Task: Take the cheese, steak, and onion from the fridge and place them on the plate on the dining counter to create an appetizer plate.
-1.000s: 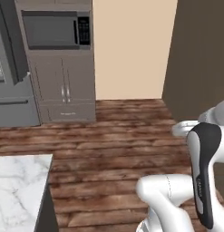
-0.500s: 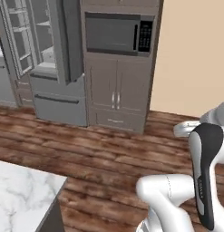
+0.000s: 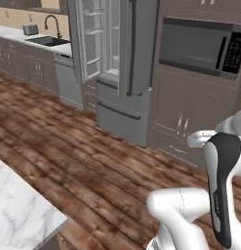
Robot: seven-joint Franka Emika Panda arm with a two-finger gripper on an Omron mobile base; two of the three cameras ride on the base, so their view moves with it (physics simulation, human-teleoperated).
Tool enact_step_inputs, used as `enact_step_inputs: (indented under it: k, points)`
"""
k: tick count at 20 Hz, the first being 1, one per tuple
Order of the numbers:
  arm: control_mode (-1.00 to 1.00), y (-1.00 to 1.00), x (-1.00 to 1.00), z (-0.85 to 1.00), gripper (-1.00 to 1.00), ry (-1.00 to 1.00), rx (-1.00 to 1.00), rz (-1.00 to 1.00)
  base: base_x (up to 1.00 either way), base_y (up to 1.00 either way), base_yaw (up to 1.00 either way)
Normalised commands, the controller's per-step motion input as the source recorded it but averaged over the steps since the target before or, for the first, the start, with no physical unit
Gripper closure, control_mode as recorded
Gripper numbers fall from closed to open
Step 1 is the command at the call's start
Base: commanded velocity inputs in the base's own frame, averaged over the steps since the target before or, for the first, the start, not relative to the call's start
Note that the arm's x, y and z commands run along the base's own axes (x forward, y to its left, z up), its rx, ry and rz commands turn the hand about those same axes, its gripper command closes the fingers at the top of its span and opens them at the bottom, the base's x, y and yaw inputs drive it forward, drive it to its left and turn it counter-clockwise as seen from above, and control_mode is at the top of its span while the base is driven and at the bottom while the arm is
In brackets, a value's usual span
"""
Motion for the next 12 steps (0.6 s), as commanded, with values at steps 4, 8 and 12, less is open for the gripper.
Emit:
enact_step_inputs:
  k: [4, 8, 12]
  points:
    - [1.00, 0.00, 0.00, 0.00, -1.00, 0.00, 0.00, 0.00, 1.00, -0.15, 0.64]
    - [1.00, 0.00, 0.00, 0.00, -1.00, 0.00, 0.00, 0.00, 1.00, -0.09, 0.62]
    - [1.00, 0.00, 0.00, 0.00, -1.00, 0.00, 0.00, 0.00, 1.00, -0.17, 0.55]
